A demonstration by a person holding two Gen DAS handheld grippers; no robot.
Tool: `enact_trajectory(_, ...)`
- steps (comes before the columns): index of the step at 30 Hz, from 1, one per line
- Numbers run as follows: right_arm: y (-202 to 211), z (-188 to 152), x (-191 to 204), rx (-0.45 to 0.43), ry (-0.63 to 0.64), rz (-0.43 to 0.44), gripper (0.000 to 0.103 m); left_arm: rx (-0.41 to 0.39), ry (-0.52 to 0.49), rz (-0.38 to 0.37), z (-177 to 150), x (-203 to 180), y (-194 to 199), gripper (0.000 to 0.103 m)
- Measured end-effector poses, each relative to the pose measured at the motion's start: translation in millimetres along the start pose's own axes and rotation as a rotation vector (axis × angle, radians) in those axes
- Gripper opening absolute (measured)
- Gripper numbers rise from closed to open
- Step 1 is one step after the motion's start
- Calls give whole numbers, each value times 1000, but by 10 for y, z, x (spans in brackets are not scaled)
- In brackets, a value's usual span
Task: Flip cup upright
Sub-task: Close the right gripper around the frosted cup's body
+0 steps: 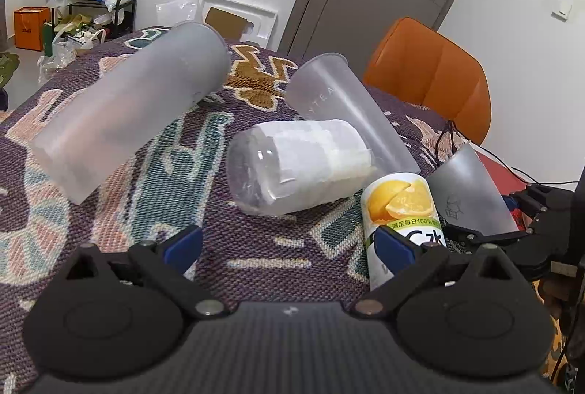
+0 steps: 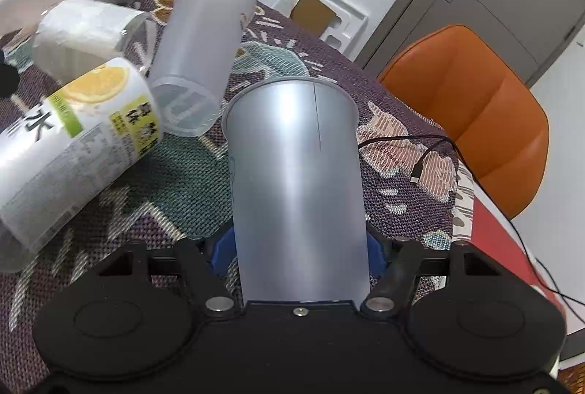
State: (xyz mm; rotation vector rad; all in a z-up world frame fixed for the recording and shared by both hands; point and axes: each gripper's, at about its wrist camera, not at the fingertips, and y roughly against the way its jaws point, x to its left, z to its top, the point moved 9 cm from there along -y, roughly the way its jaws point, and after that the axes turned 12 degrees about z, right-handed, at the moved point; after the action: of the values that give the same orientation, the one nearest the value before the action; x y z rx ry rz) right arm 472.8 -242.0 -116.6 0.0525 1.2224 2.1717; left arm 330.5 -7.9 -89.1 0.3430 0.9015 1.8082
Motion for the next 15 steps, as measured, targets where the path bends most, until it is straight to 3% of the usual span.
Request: enact_trajectory(15,698,69,349,-55,-8,-10,65,-51,9,-34,-121,252,504,100)
